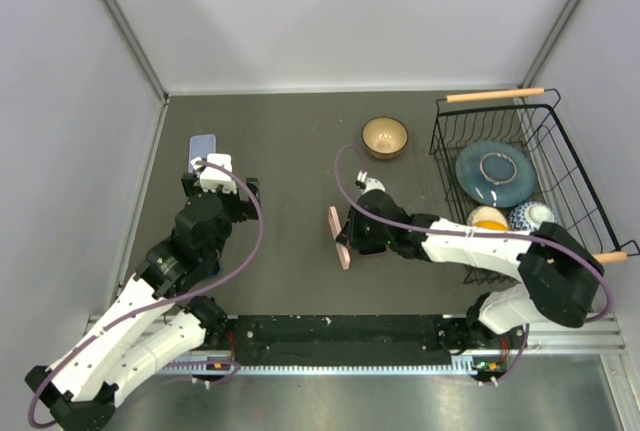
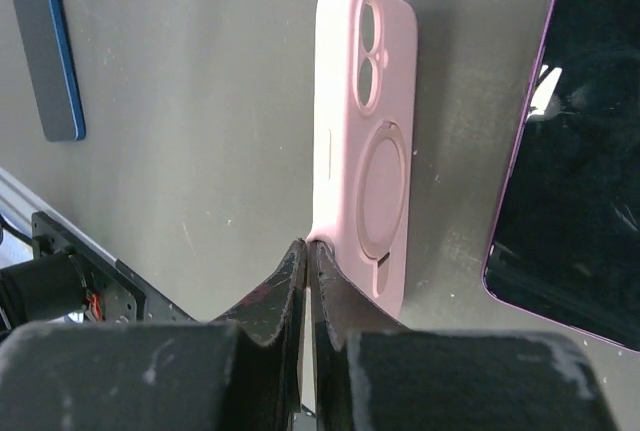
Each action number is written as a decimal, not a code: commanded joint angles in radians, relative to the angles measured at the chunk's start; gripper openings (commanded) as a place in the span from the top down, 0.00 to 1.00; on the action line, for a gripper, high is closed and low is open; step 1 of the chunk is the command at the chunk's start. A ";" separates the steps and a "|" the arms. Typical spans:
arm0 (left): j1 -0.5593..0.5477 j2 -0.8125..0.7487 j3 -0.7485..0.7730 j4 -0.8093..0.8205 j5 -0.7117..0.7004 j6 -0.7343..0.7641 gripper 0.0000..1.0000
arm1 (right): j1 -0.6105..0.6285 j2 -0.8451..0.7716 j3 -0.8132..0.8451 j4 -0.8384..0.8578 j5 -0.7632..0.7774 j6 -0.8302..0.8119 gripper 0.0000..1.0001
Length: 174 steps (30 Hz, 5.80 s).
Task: Put the phone into the phone case
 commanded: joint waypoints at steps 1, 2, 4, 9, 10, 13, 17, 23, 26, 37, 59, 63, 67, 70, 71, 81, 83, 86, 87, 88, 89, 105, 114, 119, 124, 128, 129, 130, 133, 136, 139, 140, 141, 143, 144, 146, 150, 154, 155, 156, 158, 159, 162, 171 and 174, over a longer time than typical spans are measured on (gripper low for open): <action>0.002 -0.010 0.019 0.007 -0.021 0.011 0.01 | -0.001 -0.070 -0.049 0.077 -0.025 -0.027 1.00; 0.001 -0.009 0.019 0.005 -0.016 0.011 0.01 | -0.001 -0.080 -0.056 0.105 -0.066 -0.021 1.00; 0.001 -0.007 0.020 0.005 -0.018 0.011 0.01 | -0.004 -0.090 -0.077 0.151 -0.094 -0.007 1.00; 0.001 -0.007 0.017 0.005 -0.022 0.013 0.01 | -0.044 -0.048 -0.154 0.337 -0.210 0.062 1.00; 0.002 -0.004 0.017 0.007 -0.022 0.011 0.01 | -0.053 -0.038 -0.181 0.366 -0.221 0.072 1.00; 0.002 -0.004 0.016 0.005 -0.022 0.013 0.01 | -0.076 0.000 -0.221 0.431 -0.244 0.097 1.00; 0.002 0.002 0.016 0.007 -0.021 0.016 0.01 | -0.091 0.019 -0.201 0.336 -0.214 0.053 0.94; 0.002 0.000 0.017 0.005 -0.027 0.016 0.01 | -0.090 -0.053 -0.070 -0.040 -0.053 -0.062 0.59; 0.002 -0.001 0.016 0.005 -0.028 0.016 0.01 | -0.091 -0.081 -0.005 -0.205 0.079 -0.136 0.47; 0.002 -0.012 0.013 0.005 -0.041 0.016 0.01 | -0.174 0.110 0.213 -0.387 0.259 -0.334 0.15; 0.001 -0.010 0.010 0.007 -0.058 0.016 0.01 | -0.191 0.291 0.302 -0.356 0.145 -0.348 0.13; 0.002 -0.012 0.010 0.007 -0.061 0.018 0.01 | -0.191 0.301 0.300 -0.356 0.145 -0.340 0.13; 0.002 -0.015 0.008 0.005 -0.064 0.016 0.01 | -0.189 0.301 0.290 -0.362 0.159 -0.339 0.14; 0.002 -0.010 0.006 0.005 -0.067 0.018 0.01 | -0.191 0.301 0.286 -0.375 0.173 -0.339 0.15; 0.002 -0.010 0.008 0.007 -0.067 0.018 0.01 | -0.189 0.302 0.286 -0.382 0.180 -0.337 0.16; 0.002 -0.013 0.003 0.009 -0.073 0.021 0.01 | -0.179 0.316 0.293 -0.425 0.243 -0.346 0.31; 0.002 -0.012 0.006 0.010 -0.071 0.021 0.01 | -0.176 0.318 0.293 -0.432 0.256 -0.343 0.35; 0.002 -0.018 0.003 0.010 -0.073 0.021 0.01 | -0.171 0.312 0.300 -0.445 0.274 -0.342 0.39; 0.001 -0.016 0.003 0.010 -0.073 0.021 0.01 | -0.169 0.308 0.305 -0.448 0.273 -0.343 0.40; 0.002 -0.018 0.003 0.010 -0.073 0.021 0.01 | -0.169 0.304 0.306 -0.448 0.273 -0.346 0.41; 0.001 -0.016 0.005 0.009 -0.074 0.021 0.01 | -0.171 0.299 0.308 -0.448 0.271 -0.351 0.42; 0.001 -0.042 0.000 0.010 -0.110 0.022 0.01 | -0.171 0.134 0.290 -0.425 0.102 -0.444 0.58; 0.002 -0.047 -0.001 0.010 -0.111 0.019 0.01 | -0.171 0.164 0.293 -0.425 0.079 -0.461 0.52; 0.002 -0.052 -0.001 0.012 -0.121 0.021 0.01 | -0.142 0.178 0.305 -0.421 0.113 -0.455 0.29; 0.002 -0.053 -0.001 0.013 -0.121 0.021 0.01 | -0.111 0.236 0.322 -0.421 0.156 -0.461 0.19; 0.001 -0.052 -0.003 0.013 -0.119 0.019 0.01 | -0.091 0.262 0.336 -0.421 0.170 -0.457 0.13; 0.001 -0.053 -0.004 0.015 -0.119 0.019 0.01 | -0.090 0.270 0.339 -0.422 0.177 -0.457 0.12; 0.002 -0.053 -0.004 0.015 -0.119 0.019 0.01 | -0.087 0.275 0.340 -0.424 0.181 -0.455 0.11; 0.002 -0.053 -0.003 0.015 -0.121 0.019 0.01 | -0.083 0.292 0.346 -0.422 0.182 -0.455 0.11; 0.002 -0.053 -0.003 0.013 -0.117 0.019 0.01 | -0.082 0.304 0.348 -0.422 0.178 -0.452 0.11; 0.002 -0.052 -0.003 0.013 -0.117 0.021 0.01 | -0.077 0.316 0.349 -0.424 0.184 -0.454 0.11; 0.002 -0.052 -0.004 0.013 -0.117 0.021 0.01 | -0.077 0.324 0.351 -0.424 0.191 -0.454 0.11; 0.001 -0.053 -0.003 0.013 -0.117 0.021 0.01 | -0.073 0.327 0.352 -0.425 0.194 -0.454 0.11; 0.002 -0.053 -0.004 0.013 -0.119 0.021 0.01 | -0.071 0.333 0.356 -0.430 0.199 -0.452 0.12; 0.002 -0.053 -0.003 0.013 -0.119 0.021 0.01 | -0.070 0.339 0.359 -0.432 0.200 -0.449 0.12; 0.002 -0.055 -0.004 0.013 -0.119 0.022 0.01 | -0.065 0.348 0.365 -0.436 0.204 -0.448 0.13; 0.002 -0.055 -0.003 0.013 -0.119 0.024 0.01 | -0.060 0.354 0.371 -0.451 0.217 -0.441 0.27; 0.002 -0.056 -0.006 0.015 -0.122 0.024 0.01 | -0.062 0.344 0.375 -0.468 0.239 -0.443 0.39; 0.002 -0.056 -0.006 0.015 -0.122 0.024 0.01 | -0.060 0.338 0.375 -0.471 0.239 -0.447 0.42; 0.001 -0.056 -0.004 0.016 -0.122 0.024 0.01 | -0.062 0.331 0.375 -0.471 0.237 -0.448 0.43; 0.002 -0.058 -0.006 0.016 -0.124 0.022 0.01 | -0.063 0.310 0.375 -0.479 0.231 -0.454 0.45; 0.002 -0.058 -0.006 0.016 -0.124 0.022 0.01 | -0.064 0.301 0.378 -0.479 0.228 -0.455 0.45; 0.002 -0.059 -0.007 0.016 -0.122 0.022 0.01 | -0.076 0.263 0.377 -0.488 0.193 -0.458 0.48; 0.001 -0.059 -0.006 0.016 -0.119 0.019 0.01 | -0.076 0.154 0.388 -0.507 0.087 -0.441 0.52; 0.002 -0.059 -0.006 0.015 -0.117 0.021 0.01 | -0.058 0.147 0.405 -0.505 0.056 -0.409 0.52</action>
